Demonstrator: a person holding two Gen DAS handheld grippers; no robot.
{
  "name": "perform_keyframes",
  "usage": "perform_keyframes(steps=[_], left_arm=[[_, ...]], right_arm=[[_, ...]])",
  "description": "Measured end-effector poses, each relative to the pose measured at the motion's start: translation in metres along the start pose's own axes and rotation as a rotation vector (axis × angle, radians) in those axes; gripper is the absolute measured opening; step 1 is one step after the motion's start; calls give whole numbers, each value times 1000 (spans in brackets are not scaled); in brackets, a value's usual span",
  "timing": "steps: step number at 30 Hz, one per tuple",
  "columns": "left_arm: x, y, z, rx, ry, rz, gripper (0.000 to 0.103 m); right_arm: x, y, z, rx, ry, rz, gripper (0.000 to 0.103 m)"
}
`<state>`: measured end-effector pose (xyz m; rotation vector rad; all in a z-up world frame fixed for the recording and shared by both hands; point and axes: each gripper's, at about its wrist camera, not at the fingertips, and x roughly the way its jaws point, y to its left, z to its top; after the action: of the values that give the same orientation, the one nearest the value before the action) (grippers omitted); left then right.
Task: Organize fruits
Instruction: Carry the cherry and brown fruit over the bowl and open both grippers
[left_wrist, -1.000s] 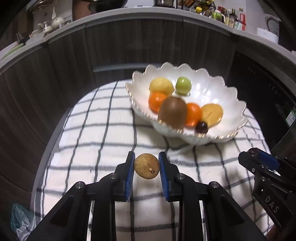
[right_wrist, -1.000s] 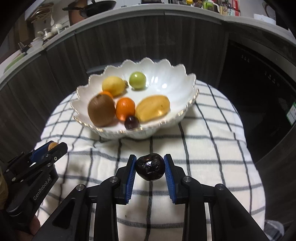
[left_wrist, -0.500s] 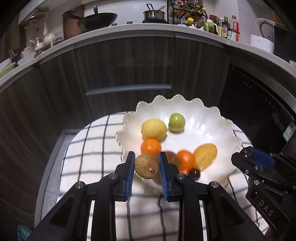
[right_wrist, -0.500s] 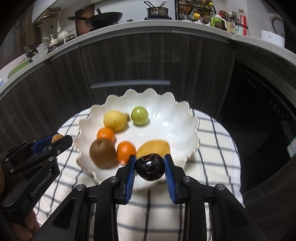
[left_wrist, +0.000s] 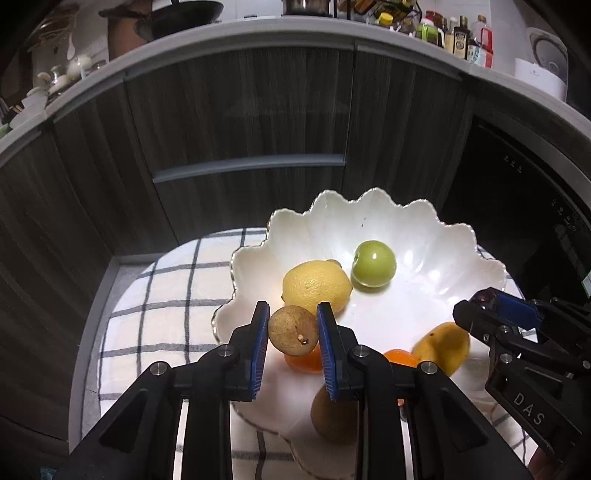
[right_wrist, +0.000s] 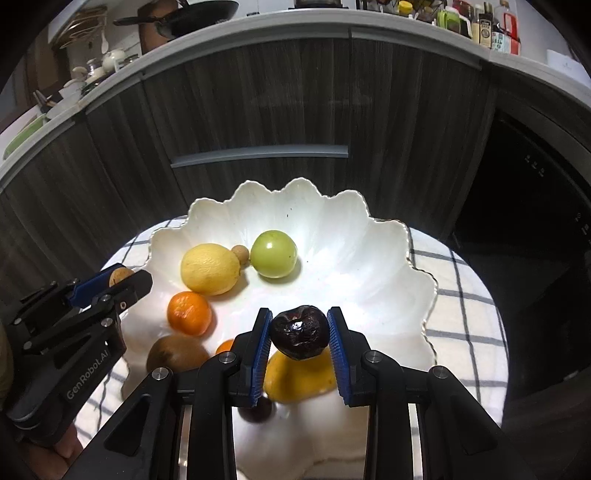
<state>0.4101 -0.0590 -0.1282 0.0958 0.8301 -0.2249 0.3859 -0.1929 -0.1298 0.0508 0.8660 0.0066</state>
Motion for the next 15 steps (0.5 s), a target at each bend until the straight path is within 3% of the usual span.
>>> perform_keyframes(steps=[10, 12, 14, 15], left_arm=[[26, 5, -2, -35, 72, -9, 27], [29, 6, -2, -42, 84, -10, 31], [30, 9, -1, -60, 91, 2, 48], [29, 9, -1, -66, 87, 8, 50]], right_arm=[[25, 2, 5, 2, 41, 11, 32], [29, 1, 5, 8, 51, 13, 32], [34, 0, 5, 14, 65, 13, 32], [36, -1, 5, 17, 67, 10, 32]])
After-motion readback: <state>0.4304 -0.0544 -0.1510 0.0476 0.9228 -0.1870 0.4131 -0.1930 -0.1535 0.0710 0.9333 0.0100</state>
